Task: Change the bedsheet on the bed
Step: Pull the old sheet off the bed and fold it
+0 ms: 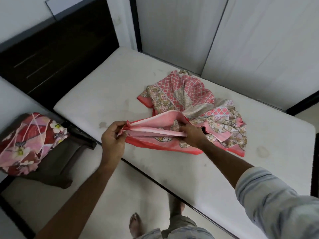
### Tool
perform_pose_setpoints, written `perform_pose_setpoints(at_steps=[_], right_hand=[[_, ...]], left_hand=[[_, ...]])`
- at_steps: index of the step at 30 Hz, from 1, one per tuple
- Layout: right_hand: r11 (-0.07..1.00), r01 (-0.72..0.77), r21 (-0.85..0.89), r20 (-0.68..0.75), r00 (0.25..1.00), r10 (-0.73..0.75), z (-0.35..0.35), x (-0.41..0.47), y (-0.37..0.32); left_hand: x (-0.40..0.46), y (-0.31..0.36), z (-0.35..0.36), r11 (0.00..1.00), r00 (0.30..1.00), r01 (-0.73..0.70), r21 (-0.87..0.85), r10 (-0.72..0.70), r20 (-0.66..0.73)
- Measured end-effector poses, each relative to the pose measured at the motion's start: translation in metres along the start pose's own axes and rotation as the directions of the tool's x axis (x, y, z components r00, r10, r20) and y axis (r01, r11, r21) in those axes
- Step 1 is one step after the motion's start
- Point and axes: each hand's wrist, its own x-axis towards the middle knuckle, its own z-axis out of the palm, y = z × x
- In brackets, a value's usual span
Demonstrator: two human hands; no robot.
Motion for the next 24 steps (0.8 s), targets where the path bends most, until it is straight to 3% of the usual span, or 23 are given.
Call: perform_pose_setpoints(at_steps=[2,5,10,15,19,22,24], right_hand=[[0.998,0.036,-0.042,0.054,0.998,-0.034,0.0,0.006,0.023],[0.999,0.034,-0.026,0.009,0.999,-0.034,-0.002,0.016,0.053],[0.961,-0.037,0.275,0.041,0.999,0.027,-0.004,0.029,0.074],[0.952,0.087,0.294,0.239,0.958,-0.162,0.011,0.031,0.08],[0.927,0.344,0.148,0.292,0.881,-0.373,0.02,0.033,0.097],[0.934,0.352,0.068,0.301,0.885,-0.355,0.027,0.034,0.113],[0.946,0.322,0.034,0.213,0.923,-0.322,0.027,0.033,0.12]], left_hand=[[0.001,-0.004,0.001,1.0,0.998,-0.003,0.02,0.004,-0.063],[0.005,-0.01,0.001,0.999,0.985,0.031,0.02,-0.027,-0.173],[0.001,-0.028,0.003,0.994,0.957,0.093,0.063,-0.072,-0.28],[-0.009,-0.045,-0.006,0.982,0.935,0.144,0.126,-0.093,-0.342],[-0.016,-0.043,-0.002,0.975,0.938,0.154,0.16,-0.094,-0.333],[-0.016,-0.04,0.0,0.971,0.938,0.152,0.182,-0.084,-0.336],[-0.016,-0.037,0.002,0.969,0.944,0.138,0.205,-0.067,-0.322]])
